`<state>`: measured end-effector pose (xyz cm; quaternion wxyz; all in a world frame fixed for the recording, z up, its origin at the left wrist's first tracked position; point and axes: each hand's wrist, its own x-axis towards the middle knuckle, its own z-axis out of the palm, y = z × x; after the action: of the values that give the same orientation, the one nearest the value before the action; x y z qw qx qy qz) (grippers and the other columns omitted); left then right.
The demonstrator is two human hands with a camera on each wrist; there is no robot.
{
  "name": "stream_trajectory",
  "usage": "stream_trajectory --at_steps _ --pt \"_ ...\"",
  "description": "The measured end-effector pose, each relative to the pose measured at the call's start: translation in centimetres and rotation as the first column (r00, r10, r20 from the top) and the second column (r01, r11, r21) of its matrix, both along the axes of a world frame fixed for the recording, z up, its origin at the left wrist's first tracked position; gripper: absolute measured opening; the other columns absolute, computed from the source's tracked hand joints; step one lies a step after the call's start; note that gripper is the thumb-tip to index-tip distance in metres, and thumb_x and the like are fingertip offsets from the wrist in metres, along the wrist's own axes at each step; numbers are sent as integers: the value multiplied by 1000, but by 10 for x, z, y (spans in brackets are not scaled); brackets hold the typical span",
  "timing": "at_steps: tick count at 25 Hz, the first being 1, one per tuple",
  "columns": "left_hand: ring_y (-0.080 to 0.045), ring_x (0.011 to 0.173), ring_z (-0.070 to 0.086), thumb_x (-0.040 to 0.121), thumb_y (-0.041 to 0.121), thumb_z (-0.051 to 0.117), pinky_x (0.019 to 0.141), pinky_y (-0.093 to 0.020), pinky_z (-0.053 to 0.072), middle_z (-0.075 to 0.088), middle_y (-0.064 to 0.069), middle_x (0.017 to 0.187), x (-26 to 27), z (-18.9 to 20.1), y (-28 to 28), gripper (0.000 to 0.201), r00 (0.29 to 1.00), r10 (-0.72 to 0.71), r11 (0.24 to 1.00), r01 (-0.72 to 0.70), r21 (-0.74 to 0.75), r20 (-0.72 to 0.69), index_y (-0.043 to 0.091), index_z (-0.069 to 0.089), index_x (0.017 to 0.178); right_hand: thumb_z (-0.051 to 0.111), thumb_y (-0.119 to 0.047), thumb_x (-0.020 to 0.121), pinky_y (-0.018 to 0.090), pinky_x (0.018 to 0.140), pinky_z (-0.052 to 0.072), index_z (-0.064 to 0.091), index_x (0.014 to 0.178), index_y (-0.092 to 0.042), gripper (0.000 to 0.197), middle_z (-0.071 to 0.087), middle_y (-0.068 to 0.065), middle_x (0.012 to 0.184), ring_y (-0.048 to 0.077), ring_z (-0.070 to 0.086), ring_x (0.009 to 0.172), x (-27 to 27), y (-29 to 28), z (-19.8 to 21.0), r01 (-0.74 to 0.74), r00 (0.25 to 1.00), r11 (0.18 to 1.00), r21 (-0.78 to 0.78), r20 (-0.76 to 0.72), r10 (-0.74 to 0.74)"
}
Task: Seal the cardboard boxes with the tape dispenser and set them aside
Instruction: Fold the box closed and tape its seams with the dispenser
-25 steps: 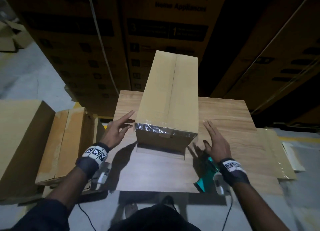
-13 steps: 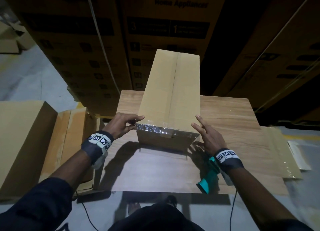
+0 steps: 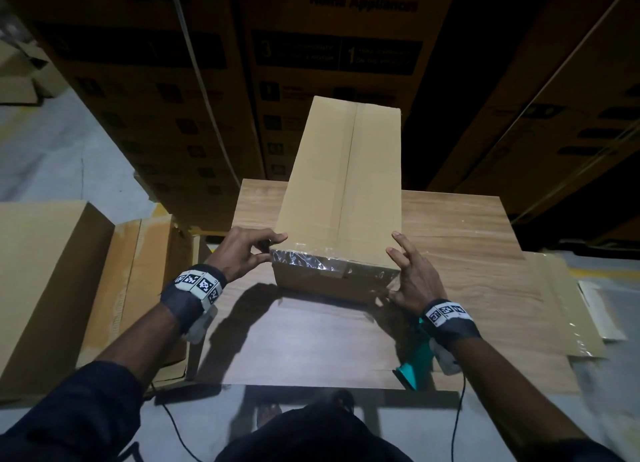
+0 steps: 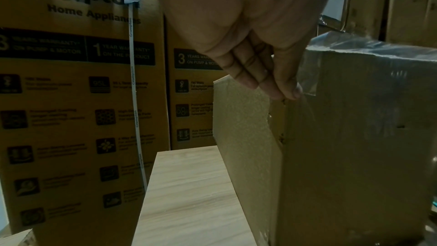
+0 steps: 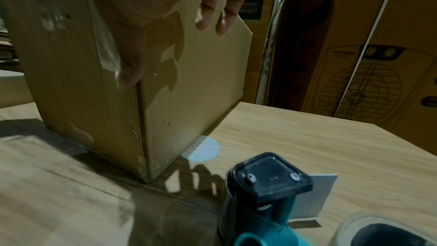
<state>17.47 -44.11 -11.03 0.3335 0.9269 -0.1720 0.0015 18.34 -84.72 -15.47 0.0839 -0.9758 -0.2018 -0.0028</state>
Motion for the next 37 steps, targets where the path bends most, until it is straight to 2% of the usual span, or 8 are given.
stream_trajectory --at_steps 4,7,13,19,23,27,30,37 --pt "-9 94 69 79 6 84 86 -18 53 75 -2 103 3 1 1 51 999 6 1000 -5 8 -33 21 70 125 100 -41 46 23 62 44 43 134 -22 107 29 2 161 20 57 89 -1 5 7 -11 1000 991 133 -9 12" --pt "-7 95 69 79 7 84 85 -11 51 74 0 103 4 -1 1 50 999 11 1000 -12 -9 -43 23 70 125 99 -49 52 27 53 50 41 133 -24 102 28 -2 160 13 51 78 -5 7 9 9 1000 979 203 -5 -8" --pt "-5 98 69 80 8 84 88 -27 59 74 3 105 4 -9 0 50 999 8 999 -10 -44 -31 26 70 125 86 -75 53 29 46 53 42 126 -25 98 41 0 144 23 66 78 9 0 32 -57 998 998 20 -33 58" --pt "-4 97 69 80 9 85 88 -27 60 74 3 104 4 -11 1 51 999 21 999 -22 -39 -29 28 70 125 58 -101 53 30 47 52 48 123 -17 109 54 7 115 19 55 70 30 9 51 -118 993 975 -188 -13 118" --pt "-2 95 68 80 8 85 87 -21 58 73 5 101 2 -12 0 53 999 38 998 -40 -54 -28 29 70 126 66 -96 54 31 49 55 40 137 -19 116 43 7 140 17 57 80 21 3 48 -209 978 970 -126 -49 205" --pt "-3 95 68 81 8 84 88 -22 57 73 4 100 1 -12 -1 52 998 52 997 -54 -50 -33 28 70 126 87 -59 66 25 50 56 30 153 -31 107 24 0 162 18 63 95 22 -20 54 -292 957 923 -251 -80 280" --pt "-6 97 69 81 8 84 88 -24 58 73 3 103 1 -10 -1 50 998 47 998 -49 -41 -39 28 70 125 90 -43 70 27 47 55 33 147 -35 96 31 -2 153 17 64 83 30 -16 63 -289 957 918 -271 -82 277" --pt "-6 98 69 80 6 84 89 -27 60 73 3 107 0 -9 -3 51 999 46 997 -47 -58 -26 25 71 125 86 -60 67 30 59 58 35 140 -34 92 31 -5 135 12 48 81 37 -1 77 -244 968 921 -304 -136 212"
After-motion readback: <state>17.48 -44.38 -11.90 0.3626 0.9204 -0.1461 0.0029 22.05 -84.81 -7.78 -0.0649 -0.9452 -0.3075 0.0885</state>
